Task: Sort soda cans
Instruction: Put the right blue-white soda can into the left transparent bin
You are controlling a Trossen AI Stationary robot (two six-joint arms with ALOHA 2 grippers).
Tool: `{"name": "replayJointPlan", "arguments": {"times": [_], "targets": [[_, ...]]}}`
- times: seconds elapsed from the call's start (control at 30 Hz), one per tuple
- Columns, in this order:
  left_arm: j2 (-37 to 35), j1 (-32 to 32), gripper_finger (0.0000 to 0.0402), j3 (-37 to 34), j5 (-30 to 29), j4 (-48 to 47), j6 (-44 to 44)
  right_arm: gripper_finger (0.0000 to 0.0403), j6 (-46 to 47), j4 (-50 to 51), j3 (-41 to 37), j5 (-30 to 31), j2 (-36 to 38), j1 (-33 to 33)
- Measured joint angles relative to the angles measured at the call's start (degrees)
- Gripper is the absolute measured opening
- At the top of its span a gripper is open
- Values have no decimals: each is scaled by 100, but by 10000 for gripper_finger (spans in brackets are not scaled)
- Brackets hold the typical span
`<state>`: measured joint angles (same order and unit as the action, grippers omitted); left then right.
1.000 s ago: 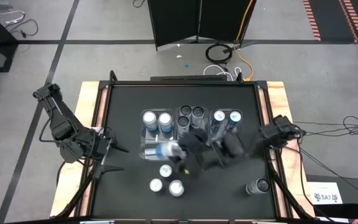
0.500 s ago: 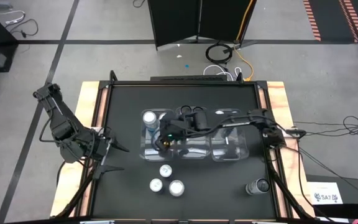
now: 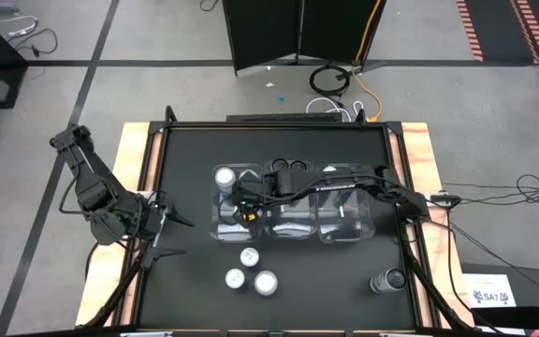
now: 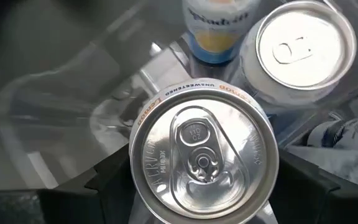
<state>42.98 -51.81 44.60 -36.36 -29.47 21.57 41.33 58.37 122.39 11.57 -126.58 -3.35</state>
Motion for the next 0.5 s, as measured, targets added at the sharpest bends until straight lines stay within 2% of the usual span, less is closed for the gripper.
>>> {"name": "replayJointPlan", "arguments": {"times": [0.1,0.27,0.5], "targets": [[-1,-2,341,0,-2,0,11,274,-115,11,-4,14,-85,39],[-5,-2,341,0,-7,17,14,302,-315,-55,-2,39,-157,102],[-4,-1,341,0,60,49,54,306,-519,-35,2,39,-221,104]]}}
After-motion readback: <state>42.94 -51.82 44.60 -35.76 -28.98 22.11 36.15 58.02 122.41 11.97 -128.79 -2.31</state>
